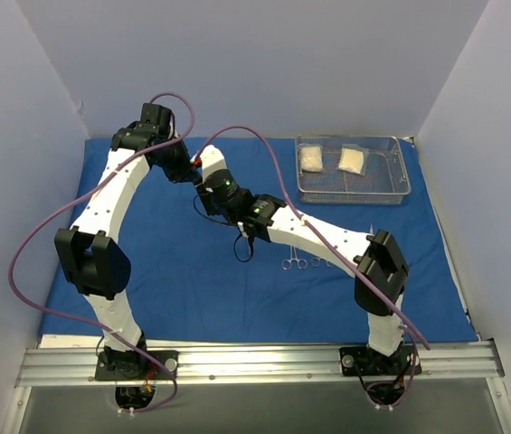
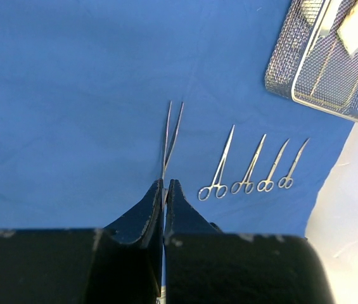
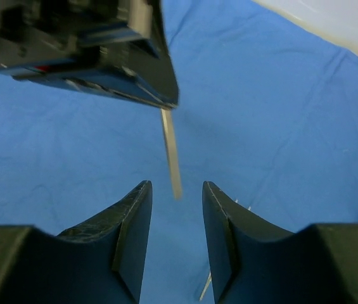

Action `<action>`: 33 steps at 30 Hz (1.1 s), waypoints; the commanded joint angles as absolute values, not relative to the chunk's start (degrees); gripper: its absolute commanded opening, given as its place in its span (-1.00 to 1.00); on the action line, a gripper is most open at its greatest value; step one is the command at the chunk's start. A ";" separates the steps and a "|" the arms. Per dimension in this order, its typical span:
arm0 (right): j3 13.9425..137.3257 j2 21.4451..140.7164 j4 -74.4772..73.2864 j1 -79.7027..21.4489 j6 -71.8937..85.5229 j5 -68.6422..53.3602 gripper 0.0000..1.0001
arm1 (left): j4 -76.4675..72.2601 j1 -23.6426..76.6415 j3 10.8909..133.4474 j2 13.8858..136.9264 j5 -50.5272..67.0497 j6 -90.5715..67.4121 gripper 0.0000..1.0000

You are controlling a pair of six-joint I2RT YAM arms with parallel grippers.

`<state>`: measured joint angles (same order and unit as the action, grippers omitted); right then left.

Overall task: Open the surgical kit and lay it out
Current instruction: Place the medical item in the surgical kit.

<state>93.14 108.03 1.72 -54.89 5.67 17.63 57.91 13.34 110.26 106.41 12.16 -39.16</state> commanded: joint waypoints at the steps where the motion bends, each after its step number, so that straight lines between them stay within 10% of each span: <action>1: 96.06 109.77 4.75 -55.72 3.96 19.34 -0.32 | 58.71 13.62 110.48 105.64 12.13 -42.71 -0.95; 26: 100.90 116.90 2.81 -54.50 5.27 23.47 -1.00 | 54.93 13.62 107.40 106.08 18.10 -41.66 -0.92; 33: 95.98 112.69 4.22 -49.93 13.25 18.20 -1.00 | 54.32 13.18 108.63 106.35 14.68 -37.71 0.64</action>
<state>97.78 116.73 2.81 -52.66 7.62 20.12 56.18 13.41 107.28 106.63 15.25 -39.59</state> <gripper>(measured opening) 0.015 0.736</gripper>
